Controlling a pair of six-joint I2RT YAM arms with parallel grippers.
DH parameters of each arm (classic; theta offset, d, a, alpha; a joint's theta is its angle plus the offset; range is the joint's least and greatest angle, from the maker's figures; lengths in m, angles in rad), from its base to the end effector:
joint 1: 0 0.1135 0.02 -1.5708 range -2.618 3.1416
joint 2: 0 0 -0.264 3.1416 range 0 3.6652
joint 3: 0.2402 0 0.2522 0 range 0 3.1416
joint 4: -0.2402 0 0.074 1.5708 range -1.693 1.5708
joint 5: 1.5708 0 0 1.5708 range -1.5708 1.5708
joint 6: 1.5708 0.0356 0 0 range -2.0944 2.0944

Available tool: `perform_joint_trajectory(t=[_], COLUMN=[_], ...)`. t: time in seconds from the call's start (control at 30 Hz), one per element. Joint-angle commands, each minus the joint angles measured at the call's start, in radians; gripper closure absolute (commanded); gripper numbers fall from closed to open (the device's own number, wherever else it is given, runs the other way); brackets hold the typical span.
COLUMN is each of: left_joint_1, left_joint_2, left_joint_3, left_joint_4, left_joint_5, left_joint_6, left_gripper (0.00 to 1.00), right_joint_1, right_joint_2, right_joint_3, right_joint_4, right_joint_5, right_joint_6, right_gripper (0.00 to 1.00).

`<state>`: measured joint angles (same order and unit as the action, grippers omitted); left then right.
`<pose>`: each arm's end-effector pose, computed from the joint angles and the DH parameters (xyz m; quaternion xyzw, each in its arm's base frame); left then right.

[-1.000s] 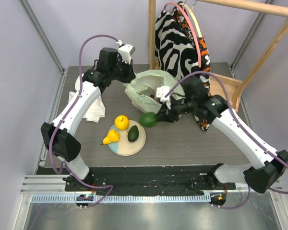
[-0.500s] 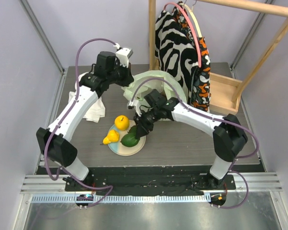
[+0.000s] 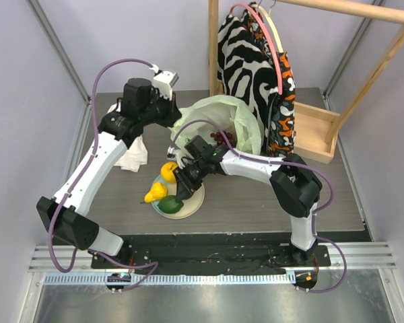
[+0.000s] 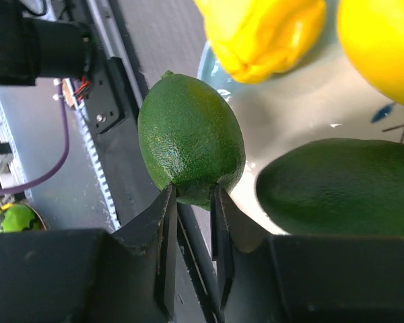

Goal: Take the fake fruits out of the plastic bag
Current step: Place the fake fruit on the plate.

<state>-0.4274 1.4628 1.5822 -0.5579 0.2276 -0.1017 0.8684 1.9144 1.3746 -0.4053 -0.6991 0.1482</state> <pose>0.2934 -0.1424 0.4186 0.1961 0.8175 -0.2319 0.4893 0.2469 0.3271 0.2056 -0.4136 0.7995 0.4254 0.0940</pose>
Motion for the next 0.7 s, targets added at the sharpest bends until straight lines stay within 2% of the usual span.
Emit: perform_joint_trajectory(t=[0.0, 0.03, 0.07, 0.17, 0.37, 0.5, 0.53, 0.6, 0.67], left_joint_1=[0.013, 0.012, 0.013, 0.013, 0.013, 0.015, 0.015, 0.015, 0.013], left_joint_2=[-0.033, -0.036, -0.039, -0.044, -0.041, -0.033, -0.033, -0.035, -0.045], left_joint_3=[-0.008, -0.01, -0.011, -0.019, -0.024, -0.001, 0.005, 0.024, 0.024], left_joint_4=[0.038, 0.038, 0.039, 0.044, 0.052, 0.052, 0.049, 0.038, 0.032], left_joint_5=[0.009, 0.012, 0.016, 0.029, 0.07, 0.085, 0.085, 0.082, 0.085], left_joint_6=[-0.012, -0.015, -0.019, -0.027, -0.049, -0.072, -0.073, -0.075, -0.073], left_gripper=[1.0, 1.0, 1.0, 1.0, 1.0, 1.0, 1.0, 1.0, 1.0], right_joint_1=[-0.002, -0.003, -0.003, -0.002, -0.006, -0.046, -0.055, -0.1, -0.149], right_joint_2=[0.011, 0.012, 0.012, 0.002, -0.061, -0.124, -0.132, -0.167, -0.208], right_joint_3=[0.055, 0.058, 0.06, 0.067, 0.106, 0.179, 0.207, 0.277, 0.311], right_joint_4=[0.017, 0.017, 0.017, 0.019, -0.073, -0.209, -0.309, -0.395, -0.467], right_joint_5=[0.036, 0.035, 0.033, 0.017, 0.021, -0.019, -0.031, -0.068, -0.092], right_joint_6=[0.073, 0.077, 0.08, 0.088, 0.028, -0.076, -0.111, -0.209, -0.252], right_gripper=[0.91, 0.89, 0.79, 0.61, 0.38, 0.37, 0.4, 0.45, 0.55])
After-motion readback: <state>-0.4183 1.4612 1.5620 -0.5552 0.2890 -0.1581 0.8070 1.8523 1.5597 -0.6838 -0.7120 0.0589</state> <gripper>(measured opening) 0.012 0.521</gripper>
